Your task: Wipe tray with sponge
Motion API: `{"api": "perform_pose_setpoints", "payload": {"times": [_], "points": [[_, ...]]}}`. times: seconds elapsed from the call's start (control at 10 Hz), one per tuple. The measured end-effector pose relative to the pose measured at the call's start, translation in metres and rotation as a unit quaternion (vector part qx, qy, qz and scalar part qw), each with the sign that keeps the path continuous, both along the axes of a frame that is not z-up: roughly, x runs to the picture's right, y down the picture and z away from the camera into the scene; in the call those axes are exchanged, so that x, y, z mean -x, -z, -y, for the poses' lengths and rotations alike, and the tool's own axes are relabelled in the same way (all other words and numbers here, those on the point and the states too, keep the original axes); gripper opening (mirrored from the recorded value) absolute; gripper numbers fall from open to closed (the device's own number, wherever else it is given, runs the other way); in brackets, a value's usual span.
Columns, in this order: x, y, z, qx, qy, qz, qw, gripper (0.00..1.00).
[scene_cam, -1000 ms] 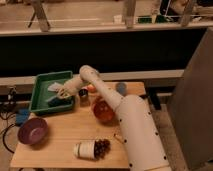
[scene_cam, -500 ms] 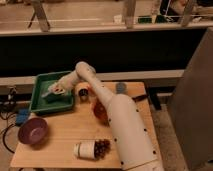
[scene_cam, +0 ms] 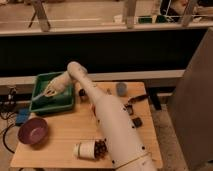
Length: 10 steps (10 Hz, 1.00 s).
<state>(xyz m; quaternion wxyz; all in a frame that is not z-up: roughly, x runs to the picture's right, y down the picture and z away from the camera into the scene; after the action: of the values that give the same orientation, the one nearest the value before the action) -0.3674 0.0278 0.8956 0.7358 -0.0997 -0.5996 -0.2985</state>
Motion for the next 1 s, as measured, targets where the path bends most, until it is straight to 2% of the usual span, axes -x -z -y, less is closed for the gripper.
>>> {"api": "perform_pose_setpoints", "payload": {"times": [0.2, 0.4, 0.9, 1.0], "points": [[0.002, 0.019, -0.021, 0.006, 0.021, 0.005, 0.9998, 0.00], [-0.013, 0.024, -0.030, 0.008, 0.028, -0.008, 0.9995, 0.00], [-0.064, 0.019, -0.038, 0.015, 0.017, -0.056, 0.9982, 0.00], [-0.071, 0.016, -0.040, 0.018, 0.013, -0.057, 0.9981, 0.00]]}}
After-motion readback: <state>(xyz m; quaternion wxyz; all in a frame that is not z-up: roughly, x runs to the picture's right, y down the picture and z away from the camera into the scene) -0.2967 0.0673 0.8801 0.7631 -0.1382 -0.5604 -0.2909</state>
